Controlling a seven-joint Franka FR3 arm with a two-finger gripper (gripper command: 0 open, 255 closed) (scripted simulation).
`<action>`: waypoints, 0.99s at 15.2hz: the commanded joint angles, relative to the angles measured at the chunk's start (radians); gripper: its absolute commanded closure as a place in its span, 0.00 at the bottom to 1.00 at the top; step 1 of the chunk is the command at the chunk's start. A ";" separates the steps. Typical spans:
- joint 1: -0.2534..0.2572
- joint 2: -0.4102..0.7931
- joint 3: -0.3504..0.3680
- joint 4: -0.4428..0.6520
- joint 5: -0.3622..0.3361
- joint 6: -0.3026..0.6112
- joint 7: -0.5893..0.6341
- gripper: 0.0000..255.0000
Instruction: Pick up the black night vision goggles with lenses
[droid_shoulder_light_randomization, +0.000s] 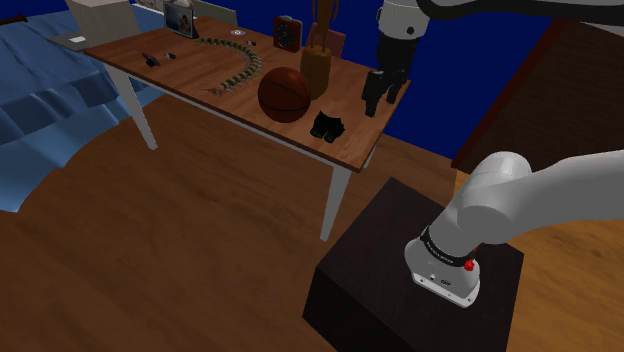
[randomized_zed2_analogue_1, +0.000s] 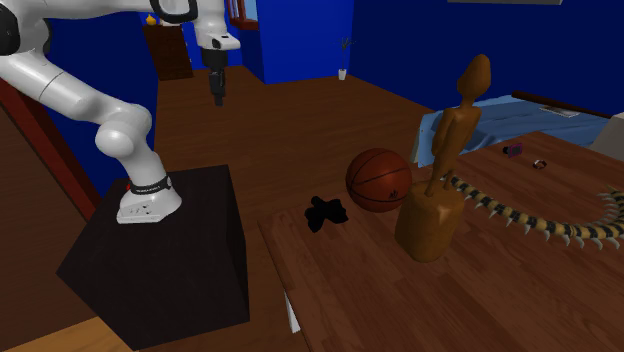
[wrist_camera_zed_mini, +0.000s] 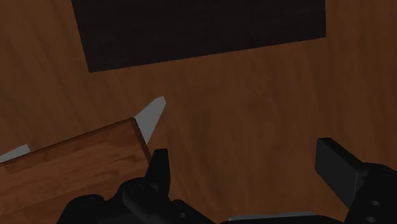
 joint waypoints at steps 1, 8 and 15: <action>0.000 0.000 0.000 0.000 0.000 0.000 0.000 0.00; -0.034 0.185 -0.080 -0.010 -0.043 0.210 -0.084 0.00; -0.058 0.415 -0.153 0.048 -0.050 0.396 -0.170 0.00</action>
